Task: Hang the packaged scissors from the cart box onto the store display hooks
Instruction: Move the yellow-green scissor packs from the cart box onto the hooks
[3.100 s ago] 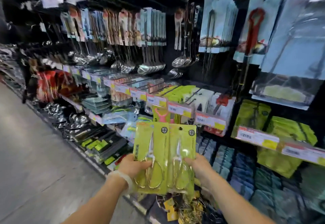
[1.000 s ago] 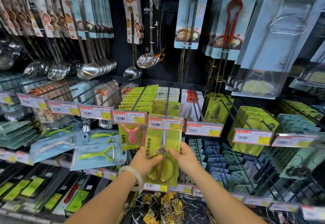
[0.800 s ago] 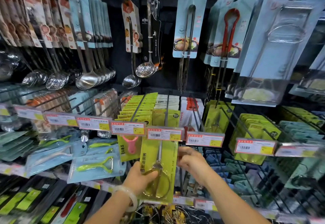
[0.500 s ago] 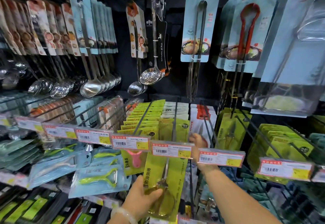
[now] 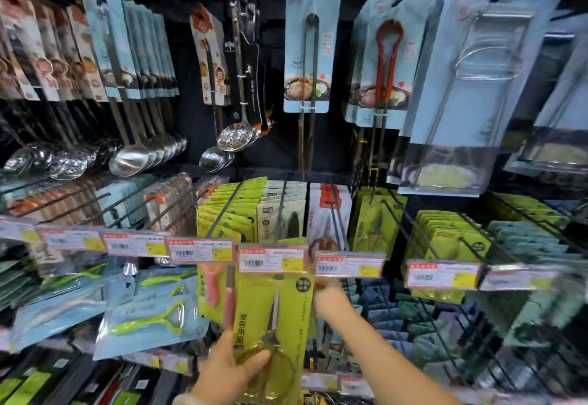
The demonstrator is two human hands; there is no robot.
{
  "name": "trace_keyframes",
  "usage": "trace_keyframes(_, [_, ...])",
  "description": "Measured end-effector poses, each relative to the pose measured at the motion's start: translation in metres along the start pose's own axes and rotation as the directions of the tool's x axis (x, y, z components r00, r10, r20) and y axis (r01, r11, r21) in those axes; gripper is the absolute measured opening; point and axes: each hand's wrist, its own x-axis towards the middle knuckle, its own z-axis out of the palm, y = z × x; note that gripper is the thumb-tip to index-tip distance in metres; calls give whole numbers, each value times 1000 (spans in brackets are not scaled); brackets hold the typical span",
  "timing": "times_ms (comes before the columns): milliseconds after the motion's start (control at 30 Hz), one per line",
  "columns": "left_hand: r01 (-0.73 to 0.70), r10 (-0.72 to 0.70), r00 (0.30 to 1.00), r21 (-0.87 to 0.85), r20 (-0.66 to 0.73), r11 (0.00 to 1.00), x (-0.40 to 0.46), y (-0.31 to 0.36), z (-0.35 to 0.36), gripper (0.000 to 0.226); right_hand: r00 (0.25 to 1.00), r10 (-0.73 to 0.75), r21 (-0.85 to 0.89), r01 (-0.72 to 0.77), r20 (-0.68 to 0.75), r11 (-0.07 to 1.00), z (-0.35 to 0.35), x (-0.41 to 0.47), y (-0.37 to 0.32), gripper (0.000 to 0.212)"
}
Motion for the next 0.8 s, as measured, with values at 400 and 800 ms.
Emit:
trace_keyframes(400, [-48, 51, 994, -34, 97, 998, -24, 14, 59, 105, 974, -218, 174, 205, 61, 963, -67, -46, 31, 36])
trace_keyframes(800, [12, -16, 997, 58, 77, 998, -26, 10, 139, 95, 978, 5, 235, 45, -207, 971, -163, -61, 116, 18])
